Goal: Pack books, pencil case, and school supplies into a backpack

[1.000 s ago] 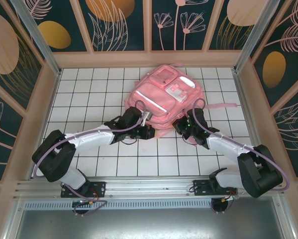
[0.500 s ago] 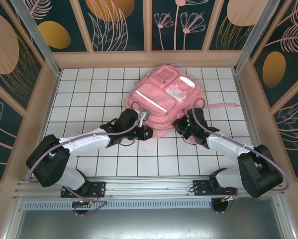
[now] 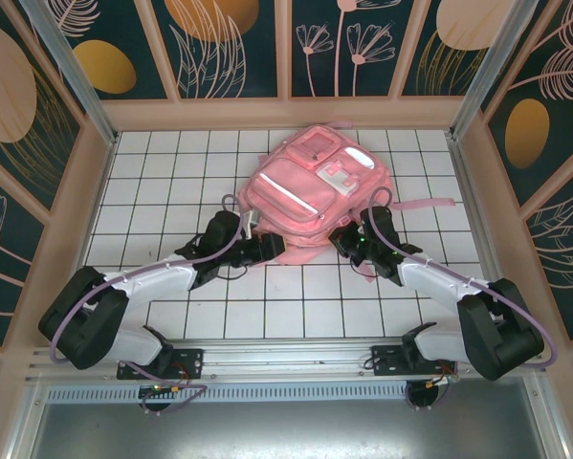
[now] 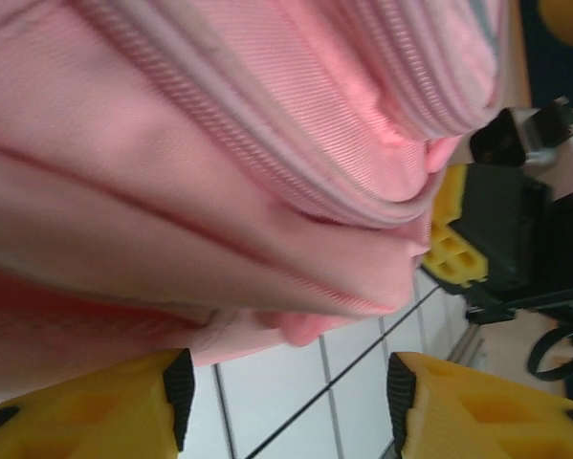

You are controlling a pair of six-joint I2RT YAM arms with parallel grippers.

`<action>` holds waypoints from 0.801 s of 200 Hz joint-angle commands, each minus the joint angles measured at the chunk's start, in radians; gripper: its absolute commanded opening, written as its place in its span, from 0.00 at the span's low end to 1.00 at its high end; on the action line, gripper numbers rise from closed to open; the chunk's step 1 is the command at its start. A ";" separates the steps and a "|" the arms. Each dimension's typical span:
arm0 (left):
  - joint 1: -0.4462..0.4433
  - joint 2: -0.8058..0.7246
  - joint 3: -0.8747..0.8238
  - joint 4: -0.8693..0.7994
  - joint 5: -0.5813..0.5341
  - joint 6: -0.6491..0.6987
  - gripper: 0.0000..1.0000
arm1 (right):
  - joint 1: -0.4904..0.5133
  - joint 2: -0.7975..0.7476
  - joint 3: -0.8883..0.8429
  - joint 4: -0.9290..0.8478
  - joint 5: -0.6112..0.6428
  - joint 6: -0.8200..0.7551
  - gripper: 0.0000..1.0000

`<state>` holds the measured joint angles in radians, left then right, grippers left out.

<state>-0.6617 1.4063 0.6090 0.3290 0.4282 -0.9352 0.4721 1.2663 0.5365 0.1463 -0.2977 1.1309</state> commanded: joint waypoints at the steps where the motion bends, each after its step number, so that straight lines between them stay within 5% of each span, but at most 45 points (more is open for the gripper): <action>1: 0.002 0.042 -0.019 0.162 0.073 -0.065 0.54 | 0.005 -0.022 0.003 0.127 -0.084 -0.027 0.00; 160: 0.002 0.149 -0.064 0.349 0.117 -0.145 0.36 | 0.011 -0.033 -0.005 0.172 -0.113 0.030 0.00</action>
<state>-0.6617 1.5383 0.5625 0.6254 0.5316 -1.0683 0.4721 1.2667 0.5270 0.1871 -0.3328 1.1477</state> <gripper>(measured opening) 0.378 0.058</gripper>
